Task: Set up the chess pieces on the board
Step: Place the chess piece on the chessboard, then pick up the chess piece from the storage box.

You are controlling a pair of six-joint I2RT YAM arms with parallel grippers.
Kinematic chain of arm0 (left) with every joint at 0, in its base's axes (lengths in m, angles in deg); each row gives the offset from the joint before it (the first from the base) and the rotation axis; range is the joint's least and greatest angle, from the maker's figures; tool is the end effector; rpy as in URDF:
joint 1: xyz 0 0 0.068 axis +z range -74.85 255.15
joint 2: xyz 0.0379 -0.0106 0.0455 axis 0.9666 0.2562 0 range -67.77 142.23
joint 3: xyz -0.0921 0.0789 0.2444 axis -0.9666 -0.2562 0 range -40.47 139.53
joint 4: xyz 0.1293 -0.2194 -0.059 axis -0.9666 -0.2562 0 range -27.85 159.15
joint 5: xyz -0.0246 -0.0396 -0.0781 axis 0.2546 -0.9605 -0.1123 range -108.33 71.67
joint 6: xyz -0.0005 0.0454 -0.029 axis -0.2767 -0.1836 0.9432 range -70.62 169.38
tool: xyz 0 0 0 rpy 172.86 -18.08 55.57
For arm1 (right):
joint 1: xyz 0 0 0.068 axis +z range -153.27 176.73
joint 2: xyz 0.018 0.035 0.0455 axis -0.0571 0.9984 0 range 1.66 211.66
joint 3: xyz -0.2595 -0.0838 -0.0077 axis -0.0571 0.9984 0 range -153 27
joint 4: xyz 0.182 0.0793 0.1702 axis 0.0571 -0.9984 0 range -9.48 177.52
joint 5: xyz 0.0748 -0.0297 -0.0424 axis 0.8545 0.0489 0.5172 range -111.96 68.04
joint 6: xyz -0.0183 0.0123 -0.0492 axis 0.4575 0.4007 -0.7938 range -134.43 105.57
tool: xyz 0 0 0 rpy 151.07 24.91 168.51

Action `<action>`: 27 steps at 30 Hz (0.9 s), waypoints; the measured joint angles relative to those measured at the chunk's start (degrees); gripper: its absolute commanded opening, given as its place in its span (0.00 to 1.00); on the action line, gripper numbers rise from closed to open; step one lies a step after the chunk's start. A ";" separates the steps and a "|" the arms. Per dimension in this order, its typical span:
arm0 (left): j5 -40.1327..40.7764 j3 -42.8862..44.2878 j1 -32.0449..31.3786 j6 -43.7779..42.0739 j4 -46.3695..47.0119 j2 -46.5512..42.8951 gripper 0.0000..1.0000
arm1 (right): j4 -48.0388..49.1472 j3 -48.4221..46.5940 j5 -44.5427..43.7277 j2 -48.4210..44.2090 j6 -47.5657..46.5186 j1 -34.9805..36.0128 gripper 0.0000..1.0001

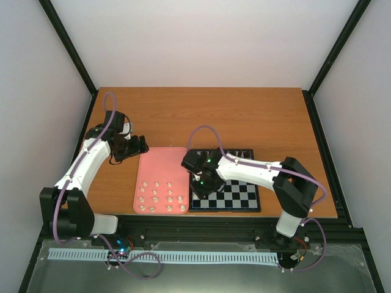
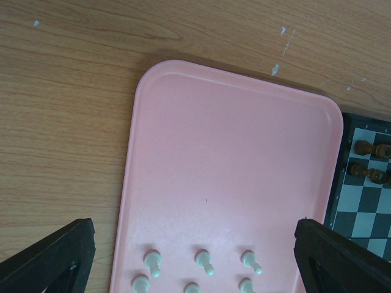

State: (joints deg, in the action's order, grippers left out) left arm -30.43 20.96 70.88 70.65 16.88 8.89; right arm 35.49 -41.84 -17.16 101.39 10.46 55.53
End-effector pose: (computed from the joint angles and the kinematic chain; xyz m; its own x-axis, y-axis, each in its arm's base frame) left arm 0.2516 -0.0264 0.2635 -0.9140 -0.2875 -0.2863 -0.1918 0.9280 -0.3194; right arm 0.1628 0.2745 0.1907 -0.8273 -0.5565 -0.0770 -0.5618 0.8175 0.1271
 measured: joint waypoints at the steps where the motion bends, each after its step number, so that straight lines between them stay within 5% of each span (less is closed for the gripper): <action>1: -0.02 0.00 0.00 0.00 0.00 0.00 1.00 | -0.59 -0.72 -0.33 -0.46 0.00 0.00 0.46; 10: -0.04 0.00 0.00 0.00 0.00 0.00 1.00 | -6.36 -14.21 -5.25 0.57 -1.62 -0.04 0.47; 17: -0.11 0.00 0.00 0.00 0.00 0.00 1.00 | -4.90 -30.97 -1.01 14.88 -6.64 -0.07 0.43; 27: 0.72 0.00 0.00 0.00 -0.04 -0.07 1.00 | -3.67 -35.15 5.16 26.14 -9.22 0.85 0.42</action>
State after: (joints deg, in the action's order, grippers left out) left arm -29.71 20.96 70.88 70.65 16.84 8.83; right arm 31.81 -76.99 -12.00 127.53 1.23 56.39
